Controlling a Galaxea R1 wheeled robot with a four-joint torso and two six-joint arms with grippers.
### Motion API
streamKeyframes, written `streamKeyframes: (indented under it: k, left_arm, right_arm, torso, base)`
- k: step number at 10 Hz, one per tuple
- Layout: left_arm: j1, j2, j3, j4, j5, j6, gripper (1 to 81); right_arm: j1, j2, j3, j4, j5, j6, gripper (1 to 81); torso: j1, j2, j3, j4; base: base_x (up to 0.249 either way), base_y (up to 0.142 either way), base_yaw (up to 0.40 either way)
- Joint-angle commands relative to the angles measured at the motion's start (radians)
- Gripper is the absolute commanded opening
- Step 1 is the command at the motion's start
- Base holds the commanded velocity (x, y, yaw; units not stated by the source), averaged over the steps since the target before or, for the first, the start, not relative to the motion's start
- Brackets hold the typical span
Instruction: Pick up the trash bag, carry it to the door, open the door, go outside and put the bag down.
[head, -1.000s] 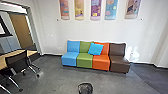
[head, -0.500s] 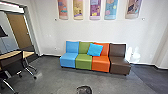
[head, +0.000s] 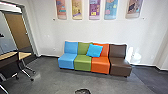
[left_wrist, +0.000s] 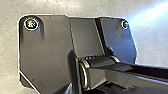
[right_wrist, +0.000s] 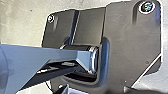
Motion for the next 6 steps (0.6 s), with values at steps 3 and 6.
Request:
streamKeyframes:
  k: [3, 6]
  left_arm:
    - [-0.046, -0.003, 0.010, -0.004, 0.056, -0.004, 81.1]
    - [-0.046, -0.003, 0.010, -0.004, 0.056, -0.006, 81.1]
  right_arm:
    - [0.041, -0.012, 0.008, -0.013, -0.059, -0.004, 81.1]
    - [0.045, -0.012, 0.008, -0.011, -0.062, -0.004, 81.1]
  torso:
    - [0.000, 0.000, 0.000, 0.000]
    - [0.000, 0.000, 0.000, 0.000]
  base:
    - [0.164, 0.000, 0.000]
    - [0.163, 0.000, 0.000]
